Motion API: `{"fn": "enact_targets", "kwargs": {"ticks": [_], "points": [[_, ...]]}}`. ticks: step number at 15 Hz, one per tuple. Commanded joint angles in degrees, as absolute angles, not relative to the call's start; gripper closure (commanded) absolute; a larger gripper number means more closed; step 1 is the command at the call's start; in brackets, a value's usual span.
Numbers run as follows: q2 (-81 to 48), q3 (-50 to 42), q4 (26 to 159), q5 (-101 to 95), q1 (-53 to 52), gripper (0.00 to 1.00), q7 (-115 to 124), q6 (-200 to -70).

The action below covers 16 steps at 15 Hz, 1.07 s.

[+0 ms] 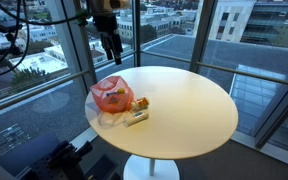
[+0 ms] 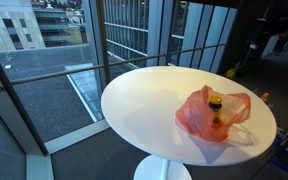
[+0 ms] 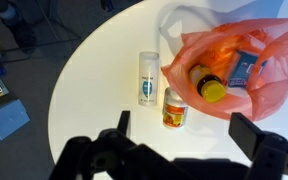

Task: Put the white bottle into the carrier bag

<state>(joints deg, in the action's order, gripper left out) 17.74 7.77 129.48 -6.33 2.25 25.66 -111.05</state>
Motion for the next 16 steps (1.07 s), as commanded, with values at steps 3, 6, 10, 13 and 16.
{"fn": "enact_targets", "kwargs": {"ticks": [3, 6, 10, 13, 16], "points": [[17.23, 7.37, 128.79, -7.86, 2.42, 0.0, 28.05, -111.62], [15.7, 6.23, 128.68, -6.76, 2.96, 0.0, 29.27, -114.41], [11.24, 4.31, 128.25, -5.28, 3.13, 0.0, 28.57, -120.22], [6.61, 3.4, 127.9, -5.09, 2.95, 0.0, 28.85, -124.43], [2.03, 2.55, 127.08, -4.84, 2.56, 0.0, 28.71, -127.76]]}}
